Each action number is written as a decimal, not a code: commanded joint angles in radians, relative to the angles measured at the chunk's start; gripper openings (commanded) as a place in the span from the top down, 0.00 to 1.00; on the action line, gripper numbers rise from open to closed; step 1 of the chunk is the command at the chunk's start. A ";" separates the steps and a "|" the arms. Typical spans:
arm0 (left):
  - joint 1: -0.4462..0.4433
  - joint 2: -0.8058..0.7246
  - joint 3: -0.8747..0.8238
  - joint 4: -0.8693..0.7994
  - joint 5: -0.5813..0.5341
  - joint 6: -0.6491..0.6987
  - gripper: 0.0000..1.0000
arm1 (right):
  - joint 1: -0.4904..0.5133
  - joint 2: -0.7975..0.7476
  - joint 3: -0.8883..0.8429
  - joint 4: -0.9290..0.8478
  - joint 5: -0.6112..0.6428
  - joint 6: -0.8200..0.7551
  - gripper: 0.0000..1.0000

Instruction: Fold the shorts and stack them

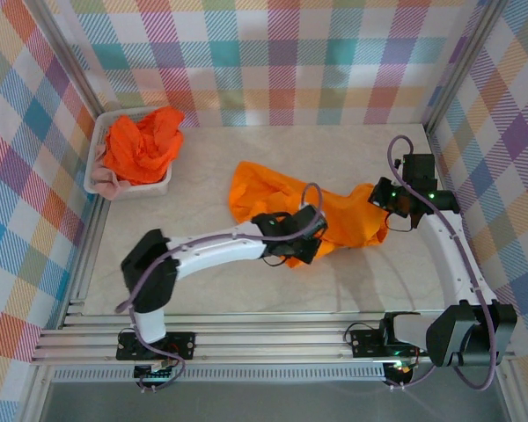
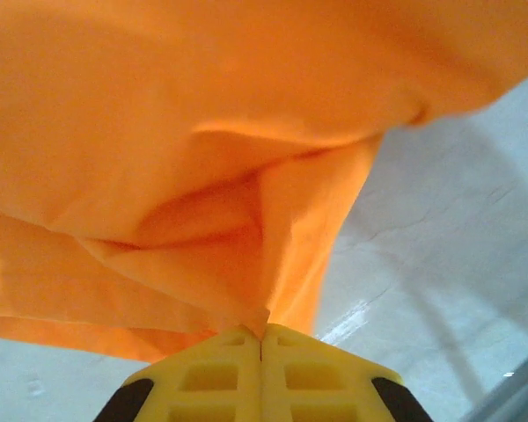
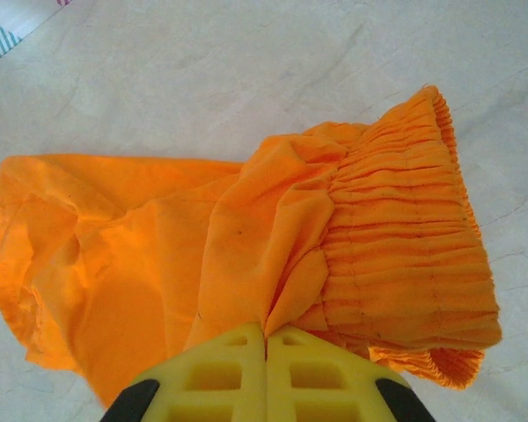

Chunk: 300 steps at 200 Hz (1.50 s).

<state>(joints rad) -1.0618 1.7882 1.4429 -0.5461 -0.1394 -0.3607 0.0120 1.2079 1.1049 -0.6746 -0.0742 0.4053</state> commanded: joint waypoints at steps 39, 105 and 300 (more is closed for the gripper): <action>0.154 -0.307 0.017 -0.110 -0.128 0.106 1.00 | -0.008 -0.054 0.047 0.003 -0.013 -0.060 0.98; 0.397 -0.481 0.228 -0.190 -0.160 0.249 1.00 | -0.007 -0.130 0.138 0.027 -0.160 -0.100 1.00; 0.671 0.015 1.068 -0.296 -0.158 0.318 1.00 | 0.045 -0.171 0.273 0.000 -0.153 0.184 1.00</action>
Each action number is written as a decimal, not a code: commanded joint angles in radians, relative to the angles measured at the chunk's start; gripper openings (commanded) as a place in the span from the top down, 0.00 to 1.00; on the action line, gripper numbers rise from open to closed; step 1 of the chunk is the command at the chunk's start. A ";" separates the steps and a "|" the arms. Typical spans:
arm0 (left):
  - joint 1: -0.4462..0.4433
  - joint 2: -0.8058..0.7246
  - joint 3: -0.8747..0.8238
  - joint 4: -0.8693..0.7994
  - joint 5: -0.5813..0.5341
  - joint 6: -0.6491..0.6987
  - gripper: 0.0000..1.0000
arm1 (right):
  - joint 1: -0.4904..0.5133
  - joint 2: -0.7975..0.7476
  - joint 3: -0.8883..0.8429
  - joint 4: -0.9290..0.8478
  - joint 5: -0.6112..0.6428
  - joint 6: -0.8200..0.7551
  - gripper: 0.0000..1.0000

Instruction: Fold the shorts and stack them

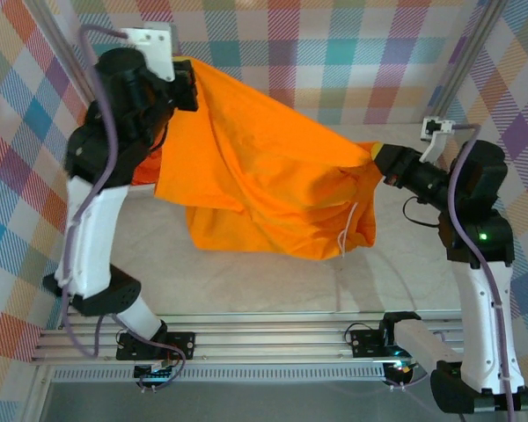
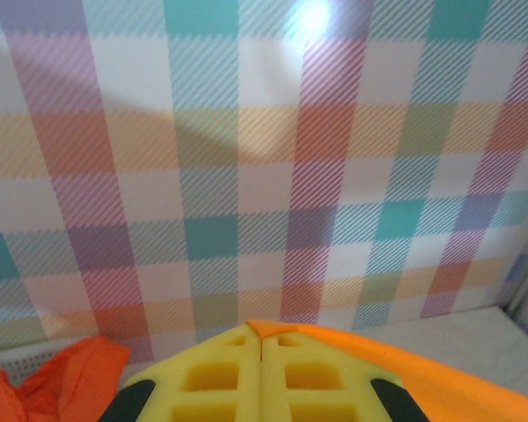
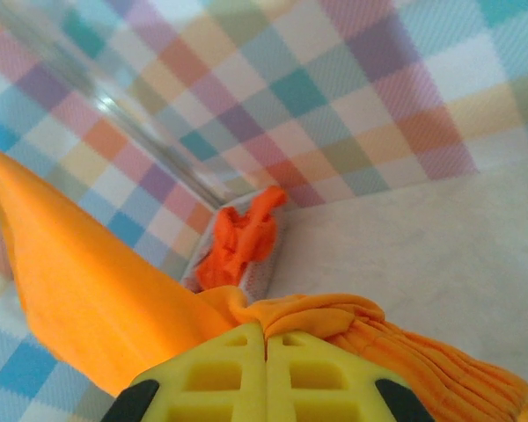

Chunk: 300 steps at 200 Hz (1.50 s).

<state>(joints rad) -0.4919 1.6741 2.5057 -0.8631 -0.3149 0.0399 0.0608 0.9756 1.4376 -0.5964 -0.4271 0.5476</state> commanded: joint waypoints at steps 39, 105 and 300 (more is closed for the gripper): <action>0.161 0.419 0.036 0.167 0.142 -0.175 1.00 | -0.005 0.283 -0.112 0.016 0.350 -0.012 0.96; 0.193 0.646 0.360 0.073 0.391 -0.279 0.10 | -0.101 0.722 0.251 -0.068 0.205 -0.028 0.29; 0.161 -0.353 -1.757 0.496 0.420 -0.565 0.20 | 0.150 0.358 -0.451 0.126 0.043 -0.166 0.11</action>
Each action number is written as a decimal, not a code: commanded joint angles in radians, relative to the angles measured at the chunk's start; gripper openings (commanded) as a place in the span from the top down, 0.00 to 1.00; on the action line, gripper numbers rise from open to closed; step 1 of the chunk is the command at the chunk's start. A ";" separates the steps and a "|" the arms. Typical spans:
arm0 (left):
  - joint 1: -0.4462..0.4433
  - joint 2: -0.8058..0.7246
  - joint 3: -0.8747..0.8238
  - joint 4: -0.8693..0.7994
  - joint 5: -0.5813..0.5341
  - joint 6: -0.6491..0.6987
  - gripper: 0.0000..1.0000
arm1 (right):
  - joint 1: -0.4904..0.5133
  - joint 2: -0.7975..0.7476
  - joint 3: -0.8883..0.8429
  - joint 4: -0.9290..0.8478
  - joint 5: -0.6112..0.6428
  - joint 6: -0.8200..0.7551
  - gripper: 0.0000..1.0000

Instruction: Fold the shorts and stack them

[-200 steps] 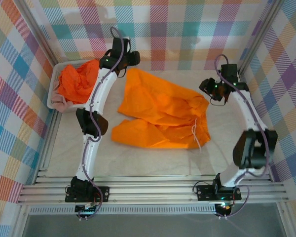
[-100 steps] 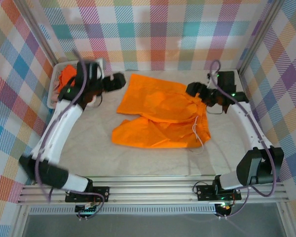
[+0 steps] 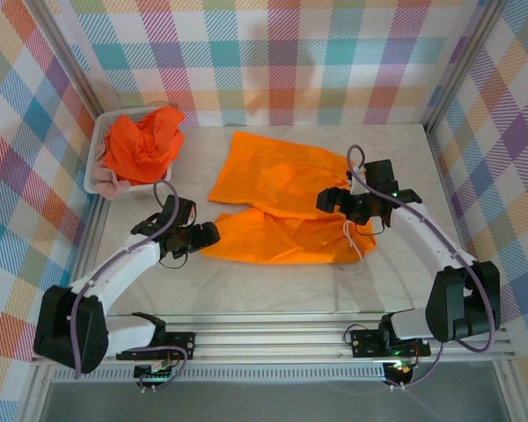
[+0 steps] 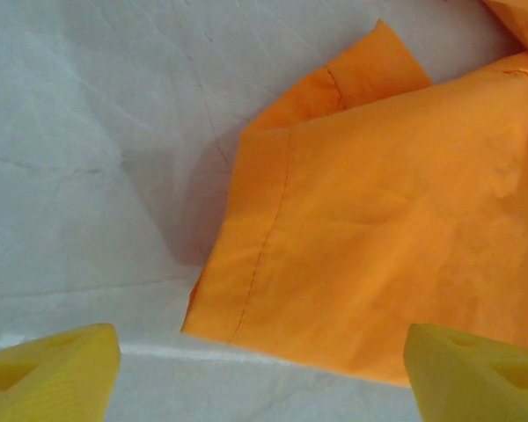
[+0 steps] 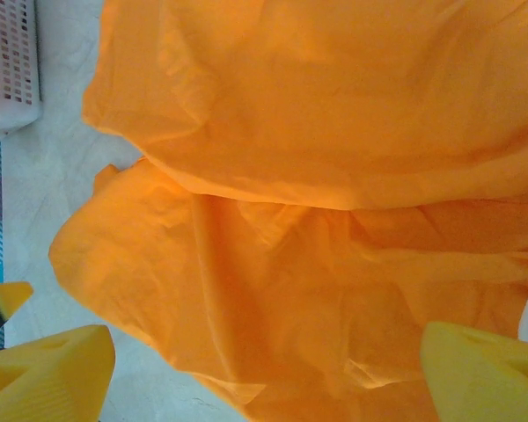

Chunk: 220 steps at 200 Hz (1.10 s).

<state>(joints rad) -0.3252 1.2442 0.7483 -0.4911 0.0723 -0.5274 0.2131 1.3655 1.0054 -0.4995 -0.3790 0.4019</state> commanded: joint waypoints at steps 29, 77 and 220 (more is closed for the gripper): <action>-0.012 0.168 0.020 0.166 0.051 0.012 0.36 | -0.002 -0.042 -0.027 0.018 0.012 -0.034 0.11; -0.017 0.201 0.078 0.147 0.055 0.023 0.93 | -0.002 -0.039 -0.040 0.029 0.020 -0.029 0.11; 0.047 0.232 0.788 -0.269 0.181 0.160 0.10 | 0.029 0.084 0.052 0.053 0.008 0.021 0.13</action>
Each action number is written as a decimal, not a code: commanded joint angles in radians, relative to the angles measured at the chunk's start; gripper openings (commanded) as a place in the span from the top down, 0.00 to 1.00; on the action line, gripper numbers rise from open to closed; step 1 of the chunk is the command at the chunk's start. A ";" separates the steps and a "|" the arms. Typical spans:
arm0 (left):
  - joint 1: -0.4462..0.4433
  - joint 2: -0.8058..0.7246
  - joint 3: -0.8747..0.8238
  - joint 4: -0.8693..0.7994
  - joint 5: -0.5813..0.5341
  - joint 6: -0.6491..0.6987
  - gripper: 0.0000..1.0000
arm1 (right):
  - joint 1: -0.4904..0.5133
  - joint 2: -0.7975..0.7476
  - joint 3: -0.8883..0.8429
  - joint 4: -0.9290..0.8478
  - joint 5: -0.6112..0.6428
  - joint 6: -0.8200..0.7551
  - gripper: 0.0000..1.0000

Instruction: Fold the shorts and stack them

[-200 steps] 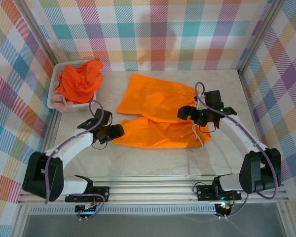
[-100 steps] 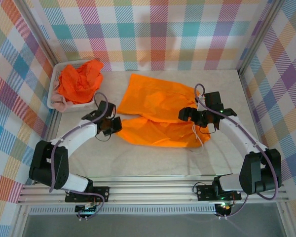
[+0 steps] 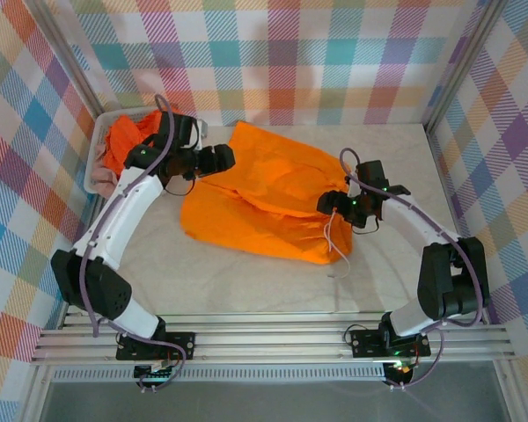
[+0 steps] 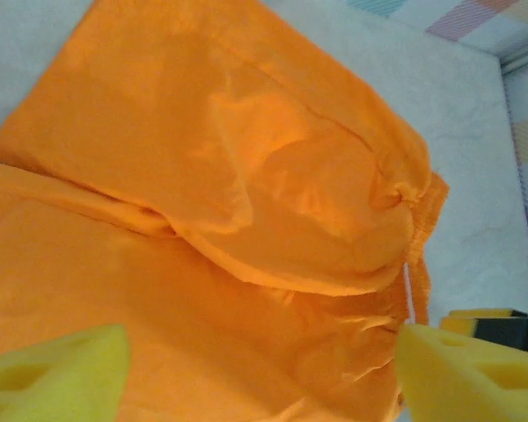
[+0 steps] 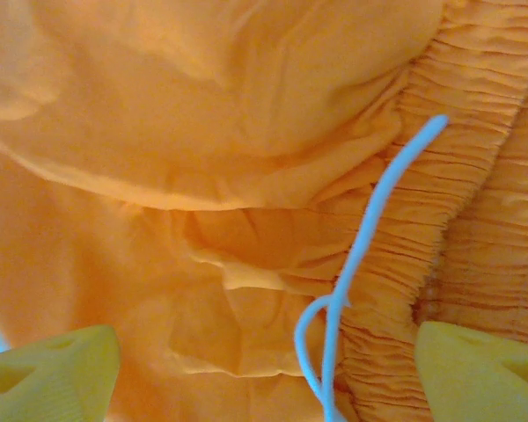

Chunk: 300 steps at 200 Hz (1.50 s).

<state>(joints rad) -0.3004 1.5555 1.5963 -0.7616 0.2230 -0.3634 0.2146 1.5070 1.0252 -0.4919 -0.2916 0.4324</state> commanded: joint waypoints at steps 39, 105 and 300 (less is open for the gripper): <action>0.136 -0.270 -0.420 0.107 0.071 -0.091 0.03 | 0.212 -0.115 0.043 0.083 -0.031 -0.131 0.12; 0.559 -0.490 -0.653 0.173 0.269 -0.181 0.00 | 0.648 0.236 0.335 0.130 0.197 -0.218 0.12; 0.711 -0.498 -0.692 0.179 0.323 -0.184 0.00 | 0.825 0.928 1.129 -0.113 0.237 -0.156 0.98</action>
<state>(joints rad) 0.3954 1.0859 0.9268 -0.5941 0.5316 -0.5503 1.0359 2.4660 2.1174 -0.5827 -0.0227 0.2504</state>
